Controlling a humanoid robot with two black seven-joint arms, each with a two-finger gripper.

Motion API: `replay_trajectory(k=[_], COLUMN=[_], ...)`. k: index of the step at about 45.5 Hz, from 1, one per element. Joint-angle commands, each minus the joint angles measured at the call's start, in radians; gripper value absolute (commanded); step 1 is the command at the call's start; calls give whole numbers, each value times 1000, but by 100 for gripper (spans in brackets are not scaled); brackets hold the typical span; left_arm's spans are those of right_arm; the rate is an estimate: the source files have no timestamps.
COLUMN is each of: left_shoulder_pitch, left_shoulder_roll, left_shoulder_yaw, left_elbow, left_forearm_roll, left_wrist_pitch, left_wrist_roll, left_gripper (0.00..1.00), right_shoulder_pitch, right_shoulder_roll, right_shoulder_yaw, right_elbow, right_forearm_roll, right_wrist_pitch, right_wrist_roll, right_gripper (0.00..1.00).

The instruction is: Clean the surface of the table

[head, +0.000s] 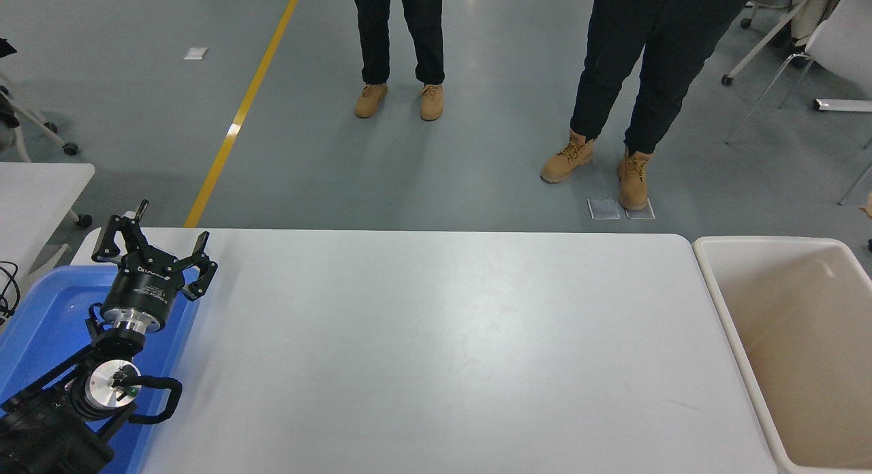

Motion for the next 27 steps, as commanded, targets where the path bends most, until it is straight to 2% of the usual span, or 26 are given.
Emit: replay_trajectory(k=[1,13,27], left_shoulder_pitch=[0,0,0], left_shoulder_roll=[0,0,0], left_shoulder_yaw=[0,0,0], left_elbow=[0,0,0], left_forearm_roll=[0,1,1], left_wrist_pitch=[0,0,0], left_wrist_roll=[0,0,0], left_gripper=[99,99,99], right_shoulder_pitch=[-68,-110,-168], right_shoulder_roll=[33,73,176], right_shoulder_yaw=[0,0,0], right_elbow=[-52,-54,-147], right_forearm_roll=[73,91,91], right_wrist_pitch=[-70,-191,-219], right_wrist_roll=[-14,-82,-103], right_gripper=[0,0,0])
